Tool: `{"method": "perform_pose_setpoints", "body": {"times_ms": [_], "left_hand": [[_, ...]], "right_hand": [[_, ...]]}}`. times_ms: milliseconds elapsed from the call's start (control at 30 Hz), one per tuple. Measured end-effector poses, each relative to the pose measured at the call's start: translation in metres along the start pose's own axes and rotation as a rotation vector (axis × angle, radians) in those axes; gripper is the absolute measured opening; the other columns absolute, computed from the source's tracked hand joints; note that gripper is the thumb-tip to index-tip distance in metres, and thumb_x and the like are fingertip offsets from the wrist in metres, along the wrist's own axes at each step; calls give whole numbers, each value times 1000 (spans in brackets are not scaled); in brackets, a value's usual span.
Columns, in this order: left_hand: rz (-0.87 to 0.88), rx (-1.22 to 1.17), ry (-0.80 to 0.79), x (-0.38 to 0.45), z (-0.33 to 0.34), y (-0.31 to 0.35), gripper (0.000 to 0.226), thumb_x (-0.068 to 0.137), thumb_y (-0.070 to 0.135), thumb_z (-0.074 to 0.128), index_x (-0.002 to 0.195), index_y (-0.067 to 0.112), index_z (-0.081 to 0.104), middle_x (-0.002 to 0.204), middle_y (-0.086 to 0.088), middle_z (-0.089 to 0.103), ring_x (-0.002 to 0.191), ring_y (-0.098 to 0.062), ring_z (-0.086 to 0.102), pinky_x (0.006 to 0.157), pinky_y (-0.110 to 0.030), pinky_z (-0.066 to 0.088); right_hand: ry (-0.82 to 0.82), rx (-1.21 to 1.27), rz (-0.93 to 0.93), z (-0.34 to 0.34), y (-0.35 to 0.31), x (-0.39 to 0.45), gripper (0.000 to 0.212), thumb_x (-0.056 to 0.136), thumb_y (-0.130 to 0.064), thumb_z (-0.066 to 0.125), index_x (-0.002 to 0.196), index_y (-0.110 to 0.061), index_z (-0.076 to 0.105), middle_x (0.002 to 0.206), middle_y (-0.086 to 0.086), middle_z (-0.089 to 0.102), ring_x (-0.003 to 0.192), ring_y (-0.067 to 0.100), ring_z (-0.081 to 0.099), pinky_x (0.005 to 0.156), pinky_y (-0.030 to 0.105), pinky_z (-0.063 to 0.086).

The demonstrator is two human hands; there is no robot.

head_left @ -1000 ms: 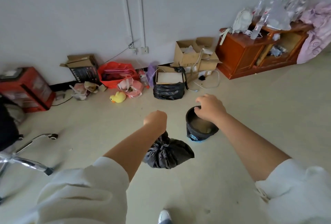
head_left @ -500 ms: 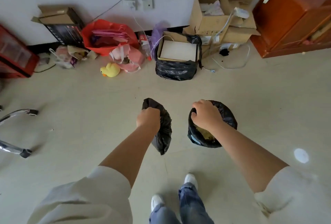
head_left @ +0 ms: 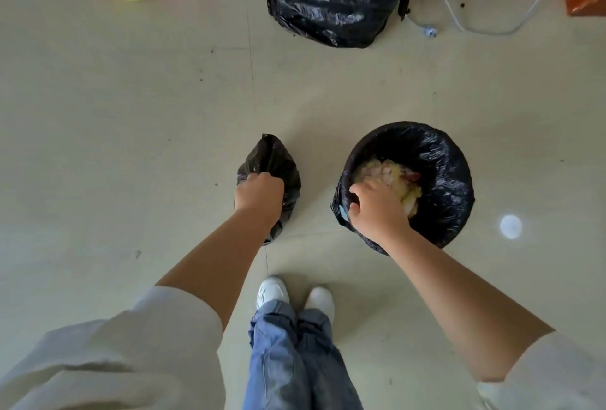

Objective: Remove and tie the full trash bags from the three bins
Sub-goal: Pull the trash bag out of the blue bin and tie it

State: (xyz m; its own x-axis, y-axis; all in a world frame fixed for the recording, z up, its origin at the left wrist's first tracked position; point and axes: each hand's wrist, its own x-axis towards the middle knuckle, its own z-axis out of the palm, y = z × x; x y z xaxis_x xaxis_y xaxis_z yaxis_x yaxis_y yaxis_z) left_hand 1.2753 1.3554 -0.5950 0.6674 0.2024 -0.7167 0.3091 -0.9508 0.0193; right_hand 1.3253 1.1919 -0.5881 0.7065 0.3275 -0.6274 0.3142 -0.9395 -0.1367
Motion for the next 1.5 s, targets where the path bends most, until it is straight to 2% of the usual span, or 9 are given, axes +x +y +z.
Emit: {"method": "perform_pose_setpoints", "body": {"times_ms": [133,400,700,933,1000,1067,1133,1300,1500], "left_hand": [[110,60,41,-9,5,20,39,86,8,54,125,11,48,125,-9,49,120,-26,44,100,-36,38],[187,-8,88,-51,-5,113,34,90,7,46,124,10,51,126,-8,49,120,-26,43,99,-34,38],[-104,-184,72,-81,50,254,35,92,11,44,126,12,48,128,-8,46,123,-25,40,98,-32,39],[-121,-230,165,-52,124,297,31,95,17,44,124,13,49,124,-6,49,120,-24,42,97,-32,38],[-103,-214,238,-32,147,293,28,95,16,42,121,14,51,123,-5,50,119,-24,43,97,-31,37],[-95,-185,331,-14,168,287,27,95,14,39,118,14,53,119,-4,52,116,-24,46,95,-31,38],[-88,-187,459,2,187,281,24,95,17,37,110,15,56,108,-3,55,108,-23,50,89,-30,39],[167,-142,888,38,207,251,32,74,20,42,45,9,50,42,-3,46,39,-21,42,45,-22,31],[348,-126,933,46,213,241,45,78,33,44,43,7,54,40,0,37,38,-16,32,48,-7,12]], "right_hand": [[-43,44,27,-1,16,-10,33,92,-14,43,122,-4,52,125,14,54,115,29,49,93,37,45],[-16,-58,22,-42,95,-45,37,90,-16,44,126,-8,50,128,13,53,118,31,49,95,42,45],[-43,-123,-185,-18,231,-78,38,93,-17,42,130,-10,47,131,10,51,122,27,45,96,35,41],[-11,-151,-401,57,276,-45,43,89,-25,50,130,-11,50,131,8,54,122,26,47,98,34,39],[95,-159,-454,83,280,-25,36,88,-24,50,118,-8,60,116,9,63,111,29,55,88,37,43],[330,-221,-493,108,286,-3,31,81,-22,42,80,-6,69,75,7,69,74,30,65,63,31,44],[487,-272,-468,124,290,15,29,74,-22,39,56,-9,60,51,3,60,50,25,58,54,23,30],[709,-203,-600,144,292,48,34,78,-21,40,51,-7,55,45,4,57,45,26,54,60,26,24],[832,-78,-697,157,297,56,39,82,-22,38,57,-4,62,49,7,62,48,27,58,62,27,26]]}}
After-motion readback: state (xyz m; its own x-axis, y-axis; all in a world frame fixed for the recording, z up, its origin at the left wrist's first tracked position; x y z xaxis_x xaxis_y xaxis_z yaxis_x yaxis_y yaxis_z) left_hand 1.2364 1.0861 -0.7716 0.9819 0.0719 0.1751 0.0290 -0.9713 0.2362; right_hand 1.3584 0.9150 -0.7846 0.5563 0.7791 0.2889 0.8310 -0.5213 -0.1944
